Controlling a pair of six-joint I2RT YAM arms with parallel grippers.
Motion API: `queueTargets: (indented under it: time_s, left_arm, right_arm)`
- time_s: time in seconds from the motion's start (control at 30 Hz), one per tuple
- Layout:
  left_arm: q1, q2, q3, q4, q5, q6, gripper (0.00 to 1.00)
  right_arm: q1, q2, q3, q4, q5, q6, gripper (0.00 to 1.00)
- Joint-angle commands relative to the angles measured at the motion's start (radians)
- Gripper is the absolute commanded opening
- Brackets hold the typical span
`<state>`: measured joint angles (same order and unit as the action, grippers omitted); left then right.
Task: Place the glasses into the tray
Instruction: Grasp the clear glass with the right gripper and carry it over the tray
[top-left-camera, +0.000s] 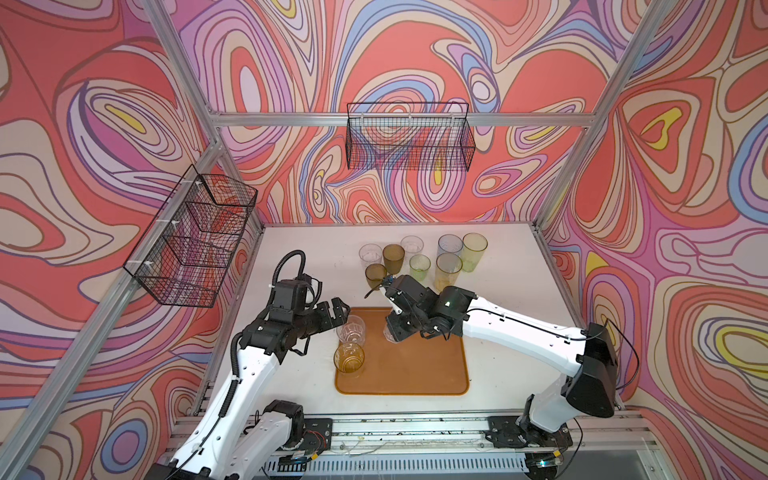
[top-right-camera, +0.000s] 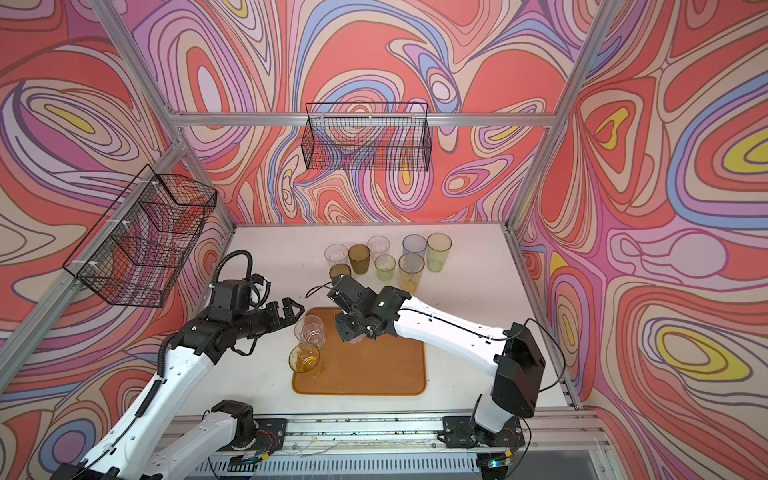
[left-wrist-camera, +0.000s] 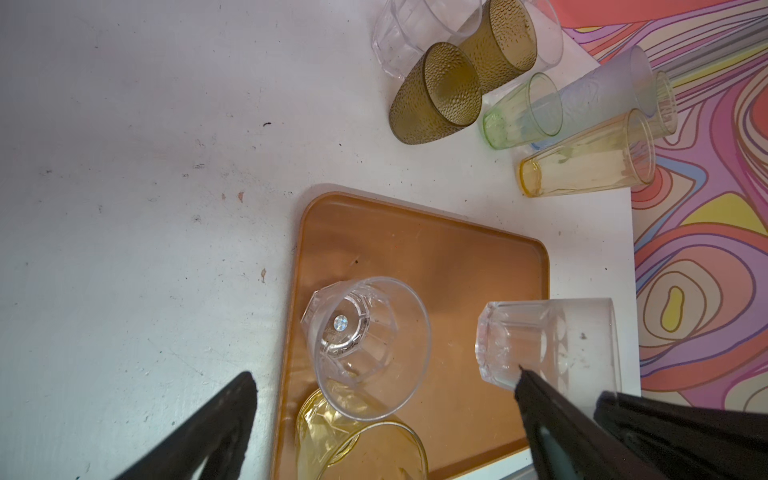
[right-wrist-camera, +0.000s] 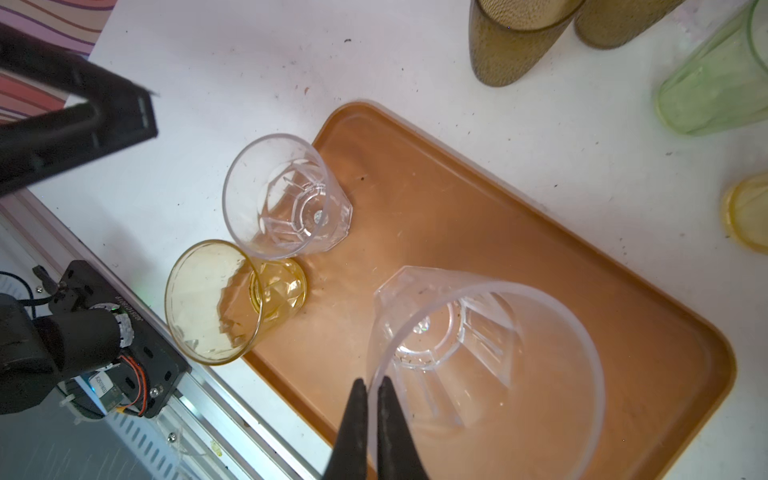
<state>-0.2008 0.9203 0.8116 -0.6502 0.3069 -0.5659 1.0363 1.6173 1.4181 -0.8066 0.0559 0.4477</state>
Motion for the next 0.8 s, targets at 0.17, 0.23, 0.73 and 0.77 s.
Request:
queueTargets:
  time_s: [0.17,0.23,0.73,0.77]
  left_arm:
    - [0.007,-0.01,-0.012,0.027,-0.028,-0.016,1.0]
    - [0.008,-0.008,-0.014,0.027,-0.029,-0.018,1.0]
    - [0.008,-0.023,-0.021,0.02,-0.041,-0.015,1.0]
    - [0.008,-0.024,-0.023,0.021,-0.043,-0.015,1.0]
  right_arm:
    - [0.104,0.001,-0.037,0.058,0.037,0.089,0.0]
    - [0.128,0.014,-0.043,0.071,0.032,0.102,0.0]
    - [0.216,0.095,-0.05,0.088,0.024,0.153,0.0]
    - [0.216,0.097,-0.054,0.094,0.022,0.156,0.0]
